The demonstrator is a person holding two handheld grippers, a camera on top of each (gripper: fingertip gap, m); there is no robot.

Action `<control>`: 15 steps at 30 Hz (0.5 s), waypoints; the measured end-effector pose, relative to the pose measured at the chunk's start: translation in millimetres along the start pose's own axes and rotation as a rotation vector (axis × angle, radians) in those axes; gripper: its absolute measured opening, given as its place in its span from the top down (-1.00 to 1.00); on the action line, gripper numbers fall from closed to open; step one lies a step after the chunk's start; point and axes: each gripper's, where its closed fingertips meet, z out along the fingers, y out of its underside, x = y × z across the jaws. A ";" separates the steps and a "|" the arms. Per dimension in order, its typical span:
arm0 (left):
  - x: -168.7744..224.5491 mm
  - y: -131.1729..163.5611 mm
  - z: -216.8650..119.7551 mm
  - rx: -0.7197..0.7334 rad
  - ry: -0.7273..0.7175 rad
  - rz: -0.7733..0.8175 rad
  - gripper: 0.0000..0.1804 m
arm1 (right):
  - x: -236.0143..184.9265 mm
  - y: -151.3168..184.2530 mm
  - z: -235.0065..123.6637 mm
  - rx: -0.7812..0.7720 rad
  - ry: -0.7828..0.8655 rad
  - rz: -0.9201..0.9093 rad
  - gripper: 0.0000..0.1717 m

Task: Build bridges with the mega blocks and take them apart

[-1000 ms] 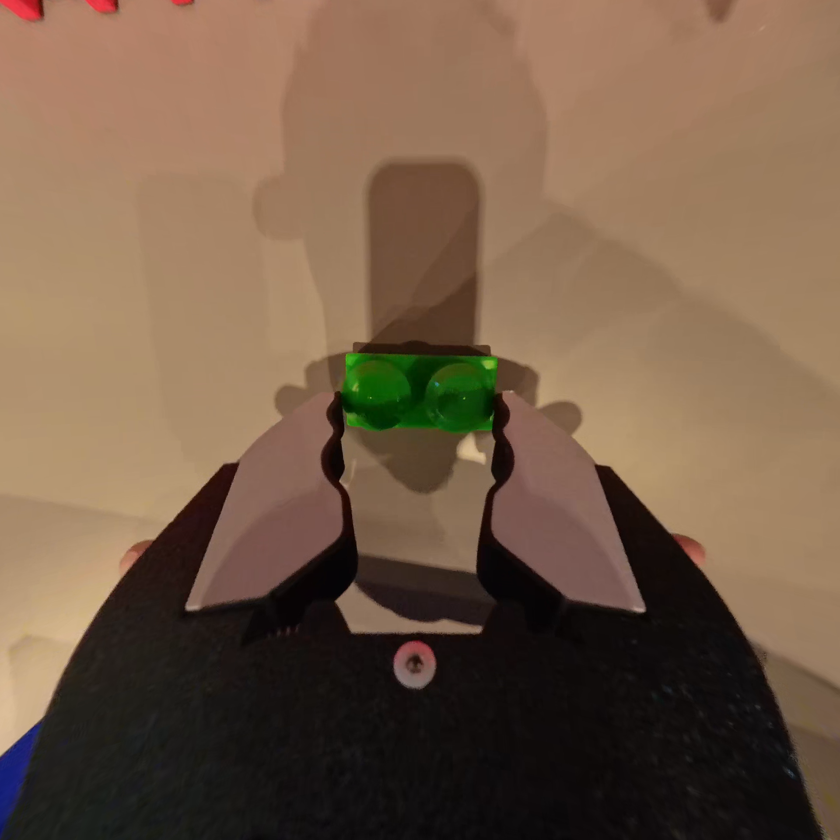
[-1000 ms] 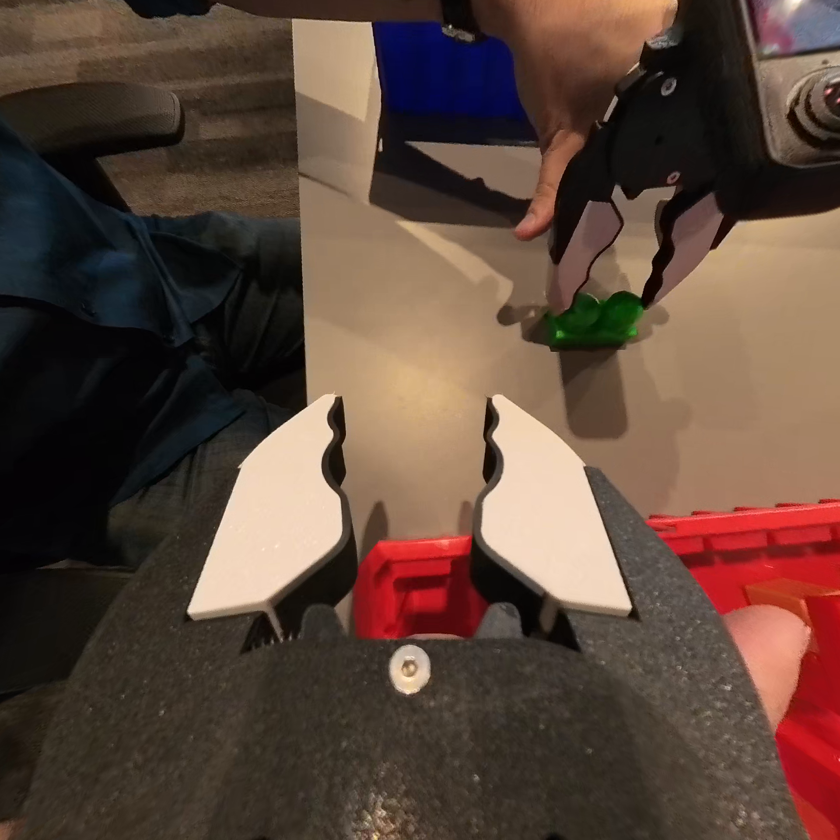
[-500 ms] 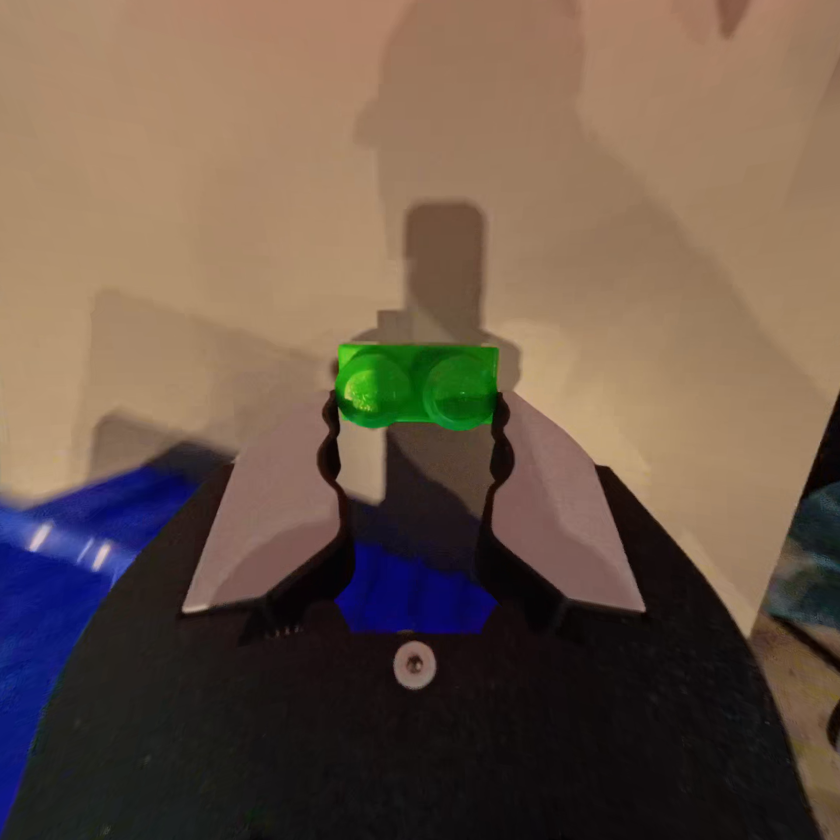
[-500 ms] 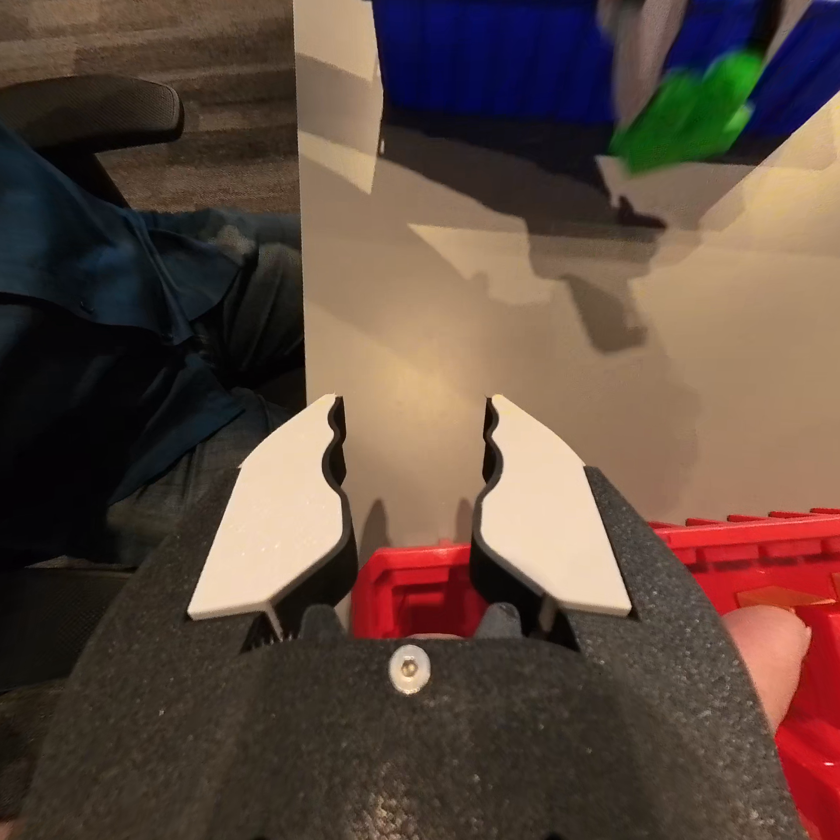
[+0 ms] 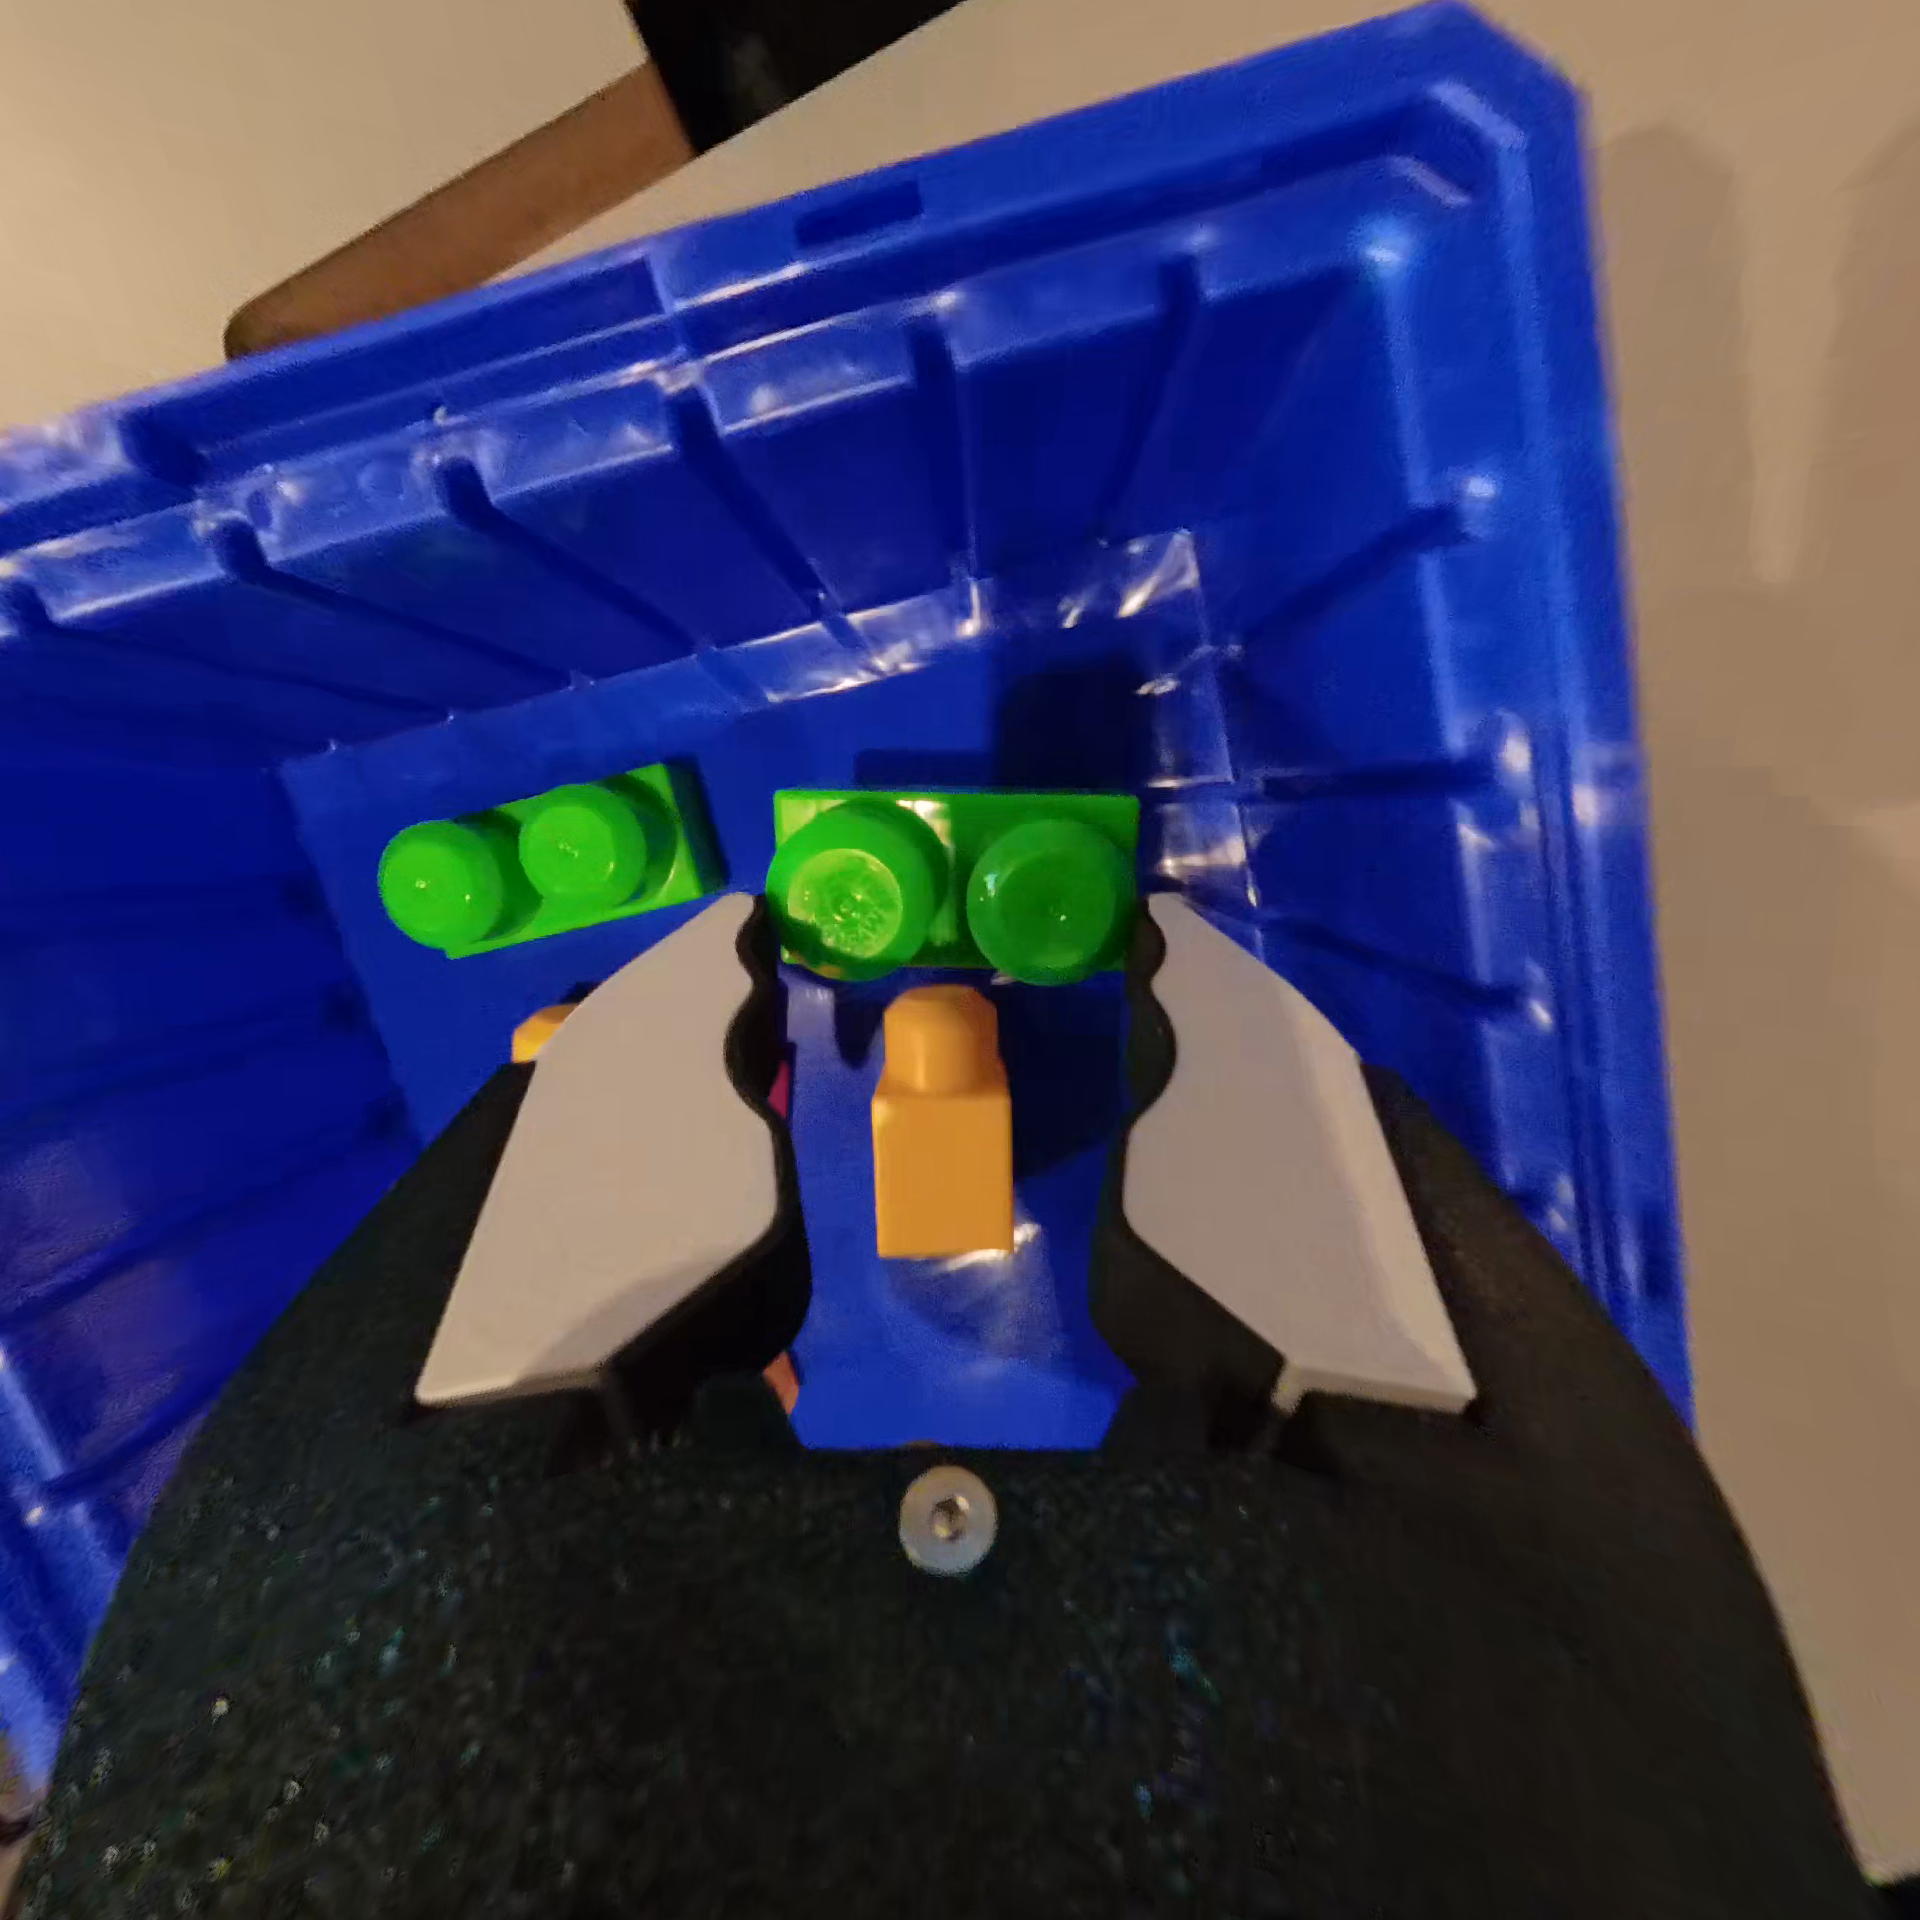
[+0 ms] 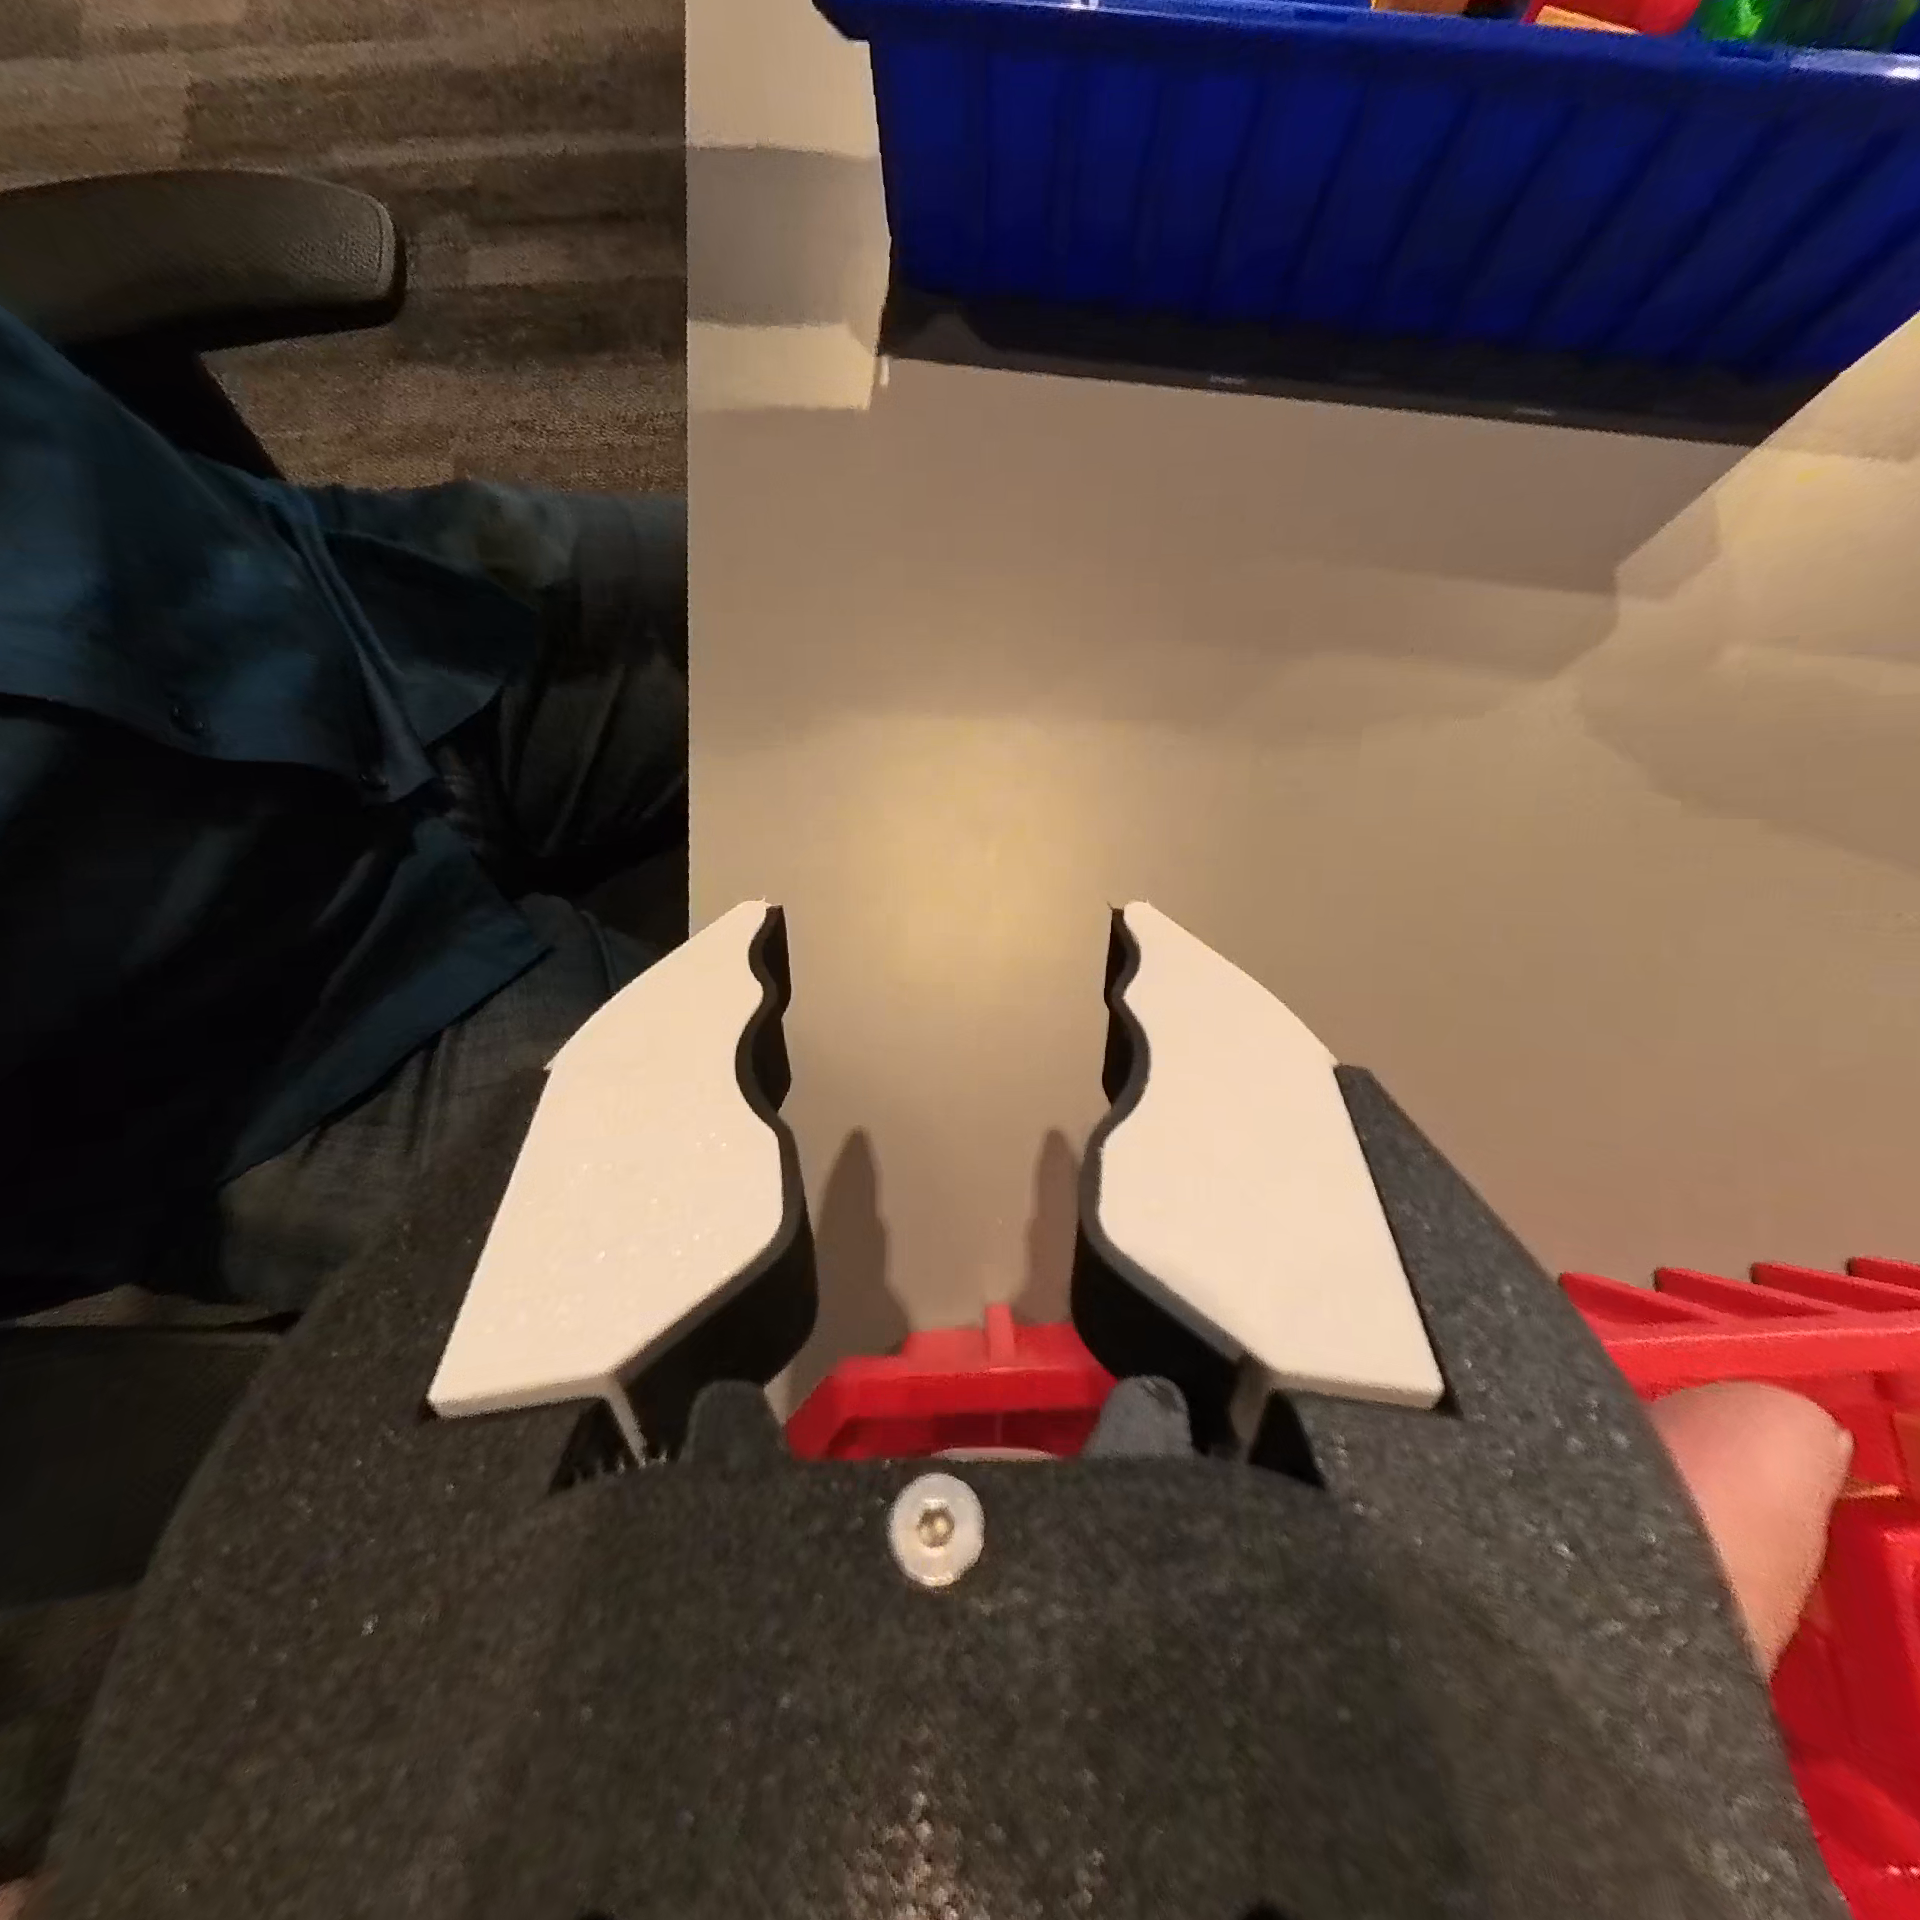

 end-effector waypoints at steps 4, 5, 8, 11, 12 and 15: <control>-9.3 0.8 26.9 -0.023 -0.016 -0.086 0.29 | 1.2 6.4 -4.2 0.005 0.008 0.013 0.32; -11.3 2.7 32.1 -0.033 -0.026 -0.101 0.29 | 1.6 9.0 -4.3 0.005 0.009 0.018 0.32; -16.4 4.8 41.9 -0.022 -0.058 -0.148 0.28 | 3.4 15.7 -2.5 0.005 0.009 0.033 0.32; -17.3 2.9 42.5 0.008 -0.071 -0.190 0.28 | 3.2 18.6 0.2 0.008 0.005 0.038 0.32; -17.4 3.2 42.0 0.015 -0.069 -0.208 0.28 | 2.6 18.8 0.9 0.009 0.004 0.037 0.32; -16.3 3.3 39.8 0.048 -0.038 -0.287 0.28 | 1.7 17.7 2.4 0.012 0.000 0.034 0.32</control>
